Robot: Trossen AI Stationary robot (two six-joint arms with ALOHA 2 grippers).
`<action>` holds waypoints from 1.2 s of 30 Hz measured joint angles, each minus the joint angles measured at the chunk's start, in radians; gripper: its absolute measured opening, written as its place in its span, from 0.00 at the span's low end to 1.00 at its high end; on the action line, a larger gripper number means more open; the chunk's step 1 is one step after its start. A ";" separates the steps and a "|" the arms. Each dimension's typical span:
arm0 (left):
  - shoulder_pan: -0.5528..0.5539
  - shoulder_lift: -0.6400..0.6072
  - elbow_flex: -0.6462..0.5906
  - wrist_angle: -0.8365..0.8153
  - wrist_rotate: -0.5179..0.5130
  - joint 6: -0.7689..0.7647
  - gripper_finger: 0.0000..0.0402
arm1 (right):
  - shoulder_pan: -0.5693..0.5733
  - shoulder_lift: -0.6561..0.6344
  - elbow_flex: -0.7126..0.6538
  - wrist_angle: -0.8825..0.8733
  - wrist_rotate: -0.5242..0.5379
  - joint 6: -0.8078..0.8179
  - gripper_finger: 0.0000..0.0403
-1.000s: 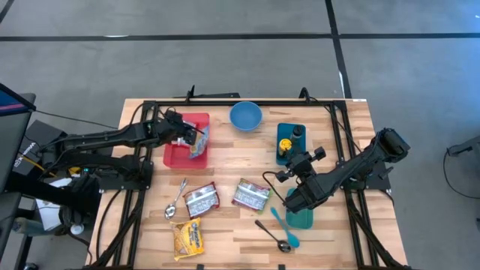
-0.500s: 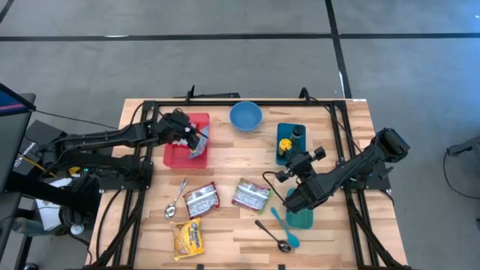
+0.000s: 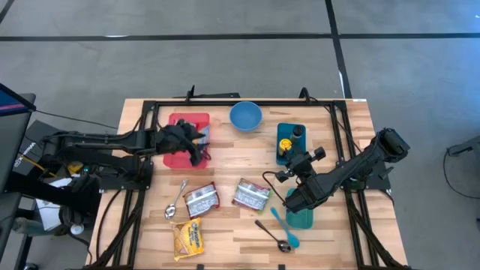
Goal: Pick & Place Food Item
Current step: Put the red noodle pack into the red bin
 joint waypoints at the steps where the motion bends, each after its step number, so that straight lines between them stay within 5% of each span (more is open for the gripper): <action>1: -0.023 0.000 0.000 0.008 0.000 0.002 0.42 | 0.000 0.000 0.000 0.000 0.000 0.000 0.23; 17: -0.322 0.000 0.000 0.015 -0.001 -0.011 0.36 | 0.000 0.000 0.000 0.000 -0.001 0.000 0.23; 36: -0.596 0.000 -0.049 -0.018 -0.001 -0.259 0.36 | 0.000 0.000 0.000 0.000 -0.002 0.000 0.23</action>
